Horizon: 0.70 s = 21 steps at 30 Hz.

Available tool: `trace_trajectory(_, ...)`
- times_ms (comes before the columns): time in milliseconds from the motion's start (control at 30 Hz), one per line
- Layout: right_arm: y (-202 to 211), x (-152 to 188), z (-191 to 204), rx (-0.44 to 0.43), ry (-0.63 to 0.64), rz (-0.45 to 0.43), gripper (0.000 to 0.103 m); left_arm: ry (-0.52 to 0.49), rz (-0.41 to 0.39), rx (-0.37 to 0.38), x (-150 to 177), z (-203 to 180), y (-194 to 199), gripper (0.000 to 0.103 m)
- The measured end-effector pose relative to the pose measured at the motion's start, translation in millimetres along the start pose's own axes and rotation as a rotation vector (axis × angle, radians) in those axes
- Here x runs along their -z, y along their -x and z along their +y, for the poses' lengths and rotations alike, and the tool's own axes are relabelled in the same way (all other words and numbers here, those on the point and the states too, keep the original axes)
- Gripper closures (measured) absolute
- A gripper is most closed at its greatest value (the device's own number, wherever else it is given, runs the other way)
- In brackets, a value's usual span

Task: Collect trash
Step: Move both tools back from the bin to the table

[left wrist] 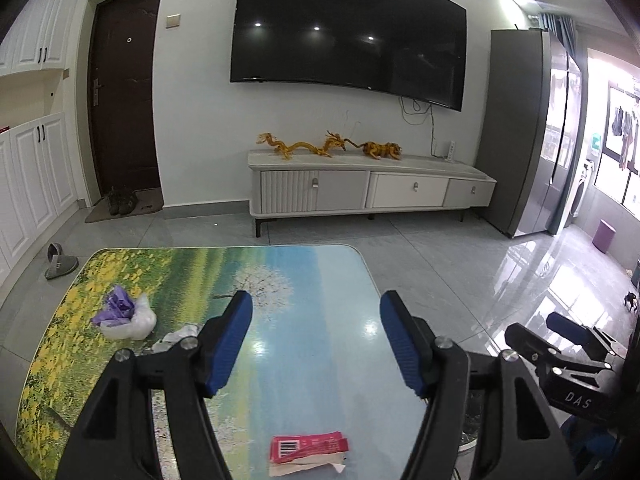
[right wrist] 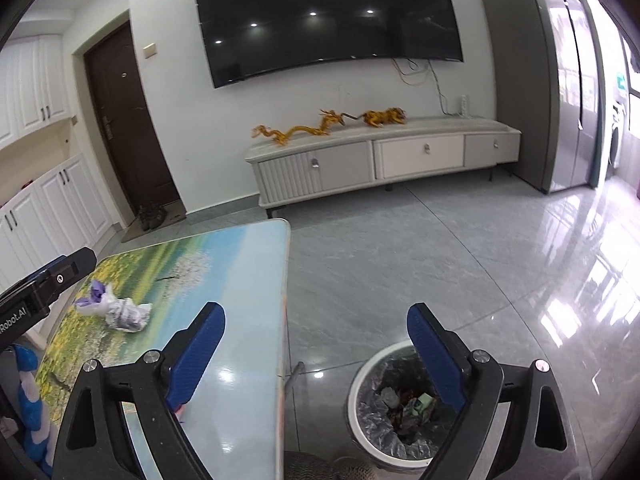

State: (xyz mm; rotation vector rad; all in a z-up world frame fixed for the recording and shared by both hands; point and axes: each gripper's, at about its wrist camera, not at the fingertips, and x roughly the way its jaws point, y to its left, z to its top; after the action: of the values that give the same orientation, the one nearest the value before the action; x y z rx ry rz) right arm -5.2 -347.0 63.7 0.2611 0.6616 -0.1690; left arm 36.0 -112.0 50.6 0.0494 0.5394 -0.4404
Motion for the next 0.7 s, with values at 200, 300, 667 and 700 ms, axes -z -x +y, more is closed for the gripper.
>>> trace_trajectory(200, 7.2, -4.7, 30.1, -0.038, 0.056, -0.019, 0.007, 0.065, -0.048, -0.065, 3.2, 40.0, 26.8, 0.025)
trace_trajectory(300, 8.9, -4.8, 41.6, -0.051, 0.085, -0.022, 0.005, 0.09, -0.067, -0.091, 4.3, 56.6, 37.6, 0.024)
trace_trajectory(667, 18.6, -2.0, 74.9, -0.096, 0.191, -0.048, 0.0, 0.14, -0.115, -0.144, 13.6, 92.3, 60.9, 0.024)
trace_trajectory(700, 19.3, -1.5, 77.3, -0.099, 0.195, -0.049, 0.0, 0.142, -0.122, -0.147, 14.4, 93.4, 62.7, 0.024)
